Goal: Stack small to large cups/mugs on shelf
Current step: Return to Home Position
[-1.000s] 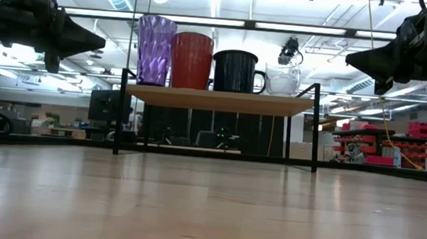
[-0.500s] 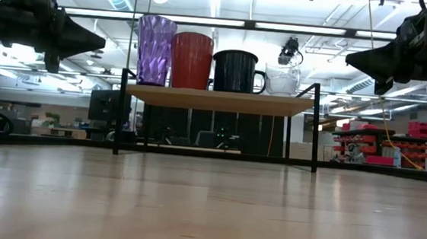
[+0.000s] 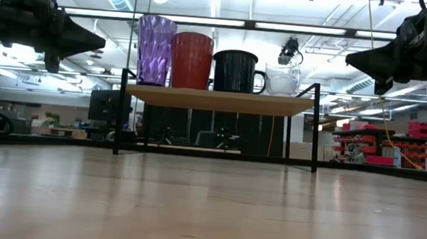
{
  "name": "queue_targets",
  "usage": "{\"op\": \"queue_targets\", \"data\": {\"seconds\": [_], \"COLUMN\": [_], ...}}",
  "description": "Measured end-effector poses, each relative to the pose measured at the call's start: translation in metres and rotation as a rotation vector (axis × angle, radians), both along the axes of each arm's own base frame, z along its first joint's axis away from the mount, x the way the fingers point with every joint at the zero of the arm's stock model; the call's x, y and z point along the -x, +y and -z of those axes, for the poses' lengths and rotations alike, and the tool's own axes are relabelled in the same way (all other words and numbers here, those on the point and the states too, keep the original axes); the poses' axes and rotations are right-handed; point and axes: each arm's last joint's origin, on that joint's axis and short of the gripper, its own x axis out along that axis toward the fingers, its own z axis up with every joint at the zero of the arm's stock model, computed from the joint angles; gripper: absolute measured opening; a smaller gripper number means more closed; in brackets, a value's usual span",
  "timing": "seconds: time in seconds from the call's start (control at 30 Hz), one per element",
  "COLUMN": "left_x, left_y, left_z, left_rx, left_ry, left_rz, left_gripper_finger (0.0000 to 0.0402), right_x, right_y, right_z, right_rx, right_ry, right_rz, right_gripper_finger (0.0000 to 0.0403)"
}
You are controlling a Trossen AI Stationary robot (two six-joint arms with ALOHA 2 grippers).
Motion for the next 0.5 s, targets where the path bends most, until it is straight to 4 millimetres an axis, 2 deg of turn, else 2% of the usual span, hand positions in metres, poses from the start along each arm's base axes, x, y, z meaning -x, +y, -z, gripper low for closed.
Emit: {"op": "queue_targets", "data": {"seconds": [0.27,0.5], "left_x": [0.0,0.0], "left_y": [0.0,0.0], "left_z": [-0.0001,0.0], "left_rx": [-0.001,-0.001], "left_ry": [0.0,0.0], "left_rz": [0.0,0.0], "left_gripper_finger": [0.0039,0.0029], "right_x": [0.0,0.0], "right_y": [0.0,0.0], "right_z": [-0.0001,-0.0001], "right_rx": [0.0,0.0], "right_ry": [0.0,0.0], "right_rz": [0.0,0.0], "right_gripper_finger": [0.003,0.003]}}
